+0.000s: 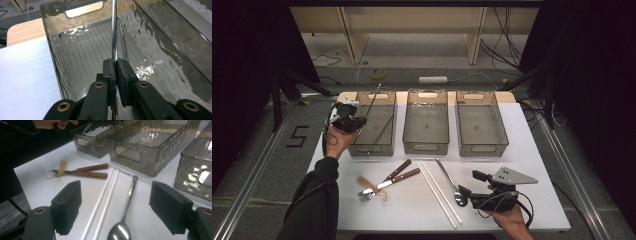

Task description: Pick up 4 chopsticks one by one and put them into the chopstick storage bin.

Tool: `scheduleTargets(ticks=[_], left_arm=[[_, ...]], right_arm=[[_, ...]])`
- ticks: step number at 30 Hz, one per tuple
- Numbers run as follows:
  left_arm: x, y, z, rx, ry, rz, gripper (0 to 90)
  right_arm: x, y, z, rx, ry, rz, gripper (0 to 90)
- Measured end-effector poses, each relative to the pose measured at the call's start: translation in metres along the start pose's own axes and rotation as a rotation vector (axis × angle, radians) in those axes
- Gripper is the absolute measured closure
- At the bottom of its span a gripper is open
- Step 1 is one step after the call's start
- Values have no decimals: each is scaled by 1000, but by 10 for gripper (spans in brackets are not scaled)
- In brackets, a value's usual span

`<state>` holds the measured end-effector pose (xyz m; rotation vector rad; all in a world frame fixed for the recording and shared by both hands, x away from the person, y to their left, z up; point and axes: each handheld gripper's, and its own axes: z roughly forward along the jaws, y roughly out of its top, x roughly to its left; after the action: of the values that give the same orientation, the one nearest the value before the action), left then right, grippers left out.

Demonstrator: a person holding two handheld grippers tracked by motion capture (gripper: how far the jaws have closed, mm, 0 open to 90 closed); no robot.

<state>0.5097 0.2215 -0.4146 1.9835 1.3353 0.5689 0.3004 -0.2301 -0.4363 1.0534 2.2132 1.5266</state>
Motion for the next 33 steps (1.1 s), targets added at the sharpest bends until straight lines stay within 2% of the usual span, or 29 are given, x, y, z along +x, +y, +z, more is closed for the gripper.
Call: scheduleTargets(ticks=[11,14,16,22,26,29,33], left_arm=[[-4,-2,7,17,0,-9,830],[-4,-1,6,6,-1,-30,746],[-4,0,4,2,-4,-43,655],[-8,-3,-11,-36,-67,-116,496],[-14,-11,-20,-52,-95,-123,417],[-18,-11,-27,-43,-91,-106,370],[-24,-12,-40,-78,-117,-111,326]], right_arm=[[0,0,0,1,0,0,266],[0,0,0,1,1,0,267],[0,0,0,2,0,2,266],[1,0,1,8,17,-1,291],[4,1,1,24,14,-28,304],[5,2,3,51,-1,-37,305],[8,2,5,93,-22,-53,325]])
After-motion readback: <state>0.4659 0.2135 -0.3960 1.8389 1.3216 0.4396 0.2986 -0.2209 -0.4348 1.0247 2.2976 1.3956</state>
